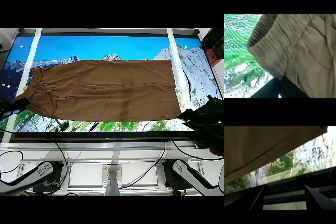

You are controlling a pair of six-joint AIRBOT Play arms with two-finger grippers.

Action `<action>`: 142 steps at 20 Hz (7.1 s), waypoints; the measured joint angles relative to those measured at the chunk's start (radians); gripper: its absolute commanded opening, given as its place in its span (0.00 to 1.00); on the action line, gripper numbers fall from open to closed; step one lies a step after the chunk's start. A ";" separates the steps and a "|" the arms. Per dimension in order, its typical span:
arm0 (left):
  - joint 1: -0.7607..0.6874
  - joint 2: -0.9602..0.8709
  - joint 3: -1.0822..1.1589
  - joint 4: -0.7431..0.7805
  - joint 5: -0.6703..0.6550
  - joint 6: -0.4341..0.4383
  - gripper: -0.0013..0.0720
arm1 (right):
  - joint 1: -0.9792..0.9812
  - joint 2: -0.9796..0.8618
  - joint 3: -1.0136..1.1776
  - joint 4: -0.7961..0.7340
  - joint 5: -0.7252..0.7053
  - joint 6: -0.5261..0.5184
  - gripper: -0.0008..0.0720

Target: Fold the clothes and pants, and hang the long-sleeved shirts on hangers.

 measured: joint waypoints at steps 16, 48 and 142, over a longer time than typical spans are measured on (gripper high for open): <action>0.000 0.000 0.000 -0.001 -0.027 0.000 0.07 | 0.011 -0.011 -0.264 0.261 -0.564 0.158 0.47; 0.024 0.145 0.169 -0.065 -0.047 -0.215 0.06 | 0.466 -0.126 0.309 0.224 -0.792 0.201 0.02; -0.475 0.012 0.400 -0.676 0.119 0.145 0.06 | 1.464 -1.191 1.367 0.198 -0.828 0.445 0.02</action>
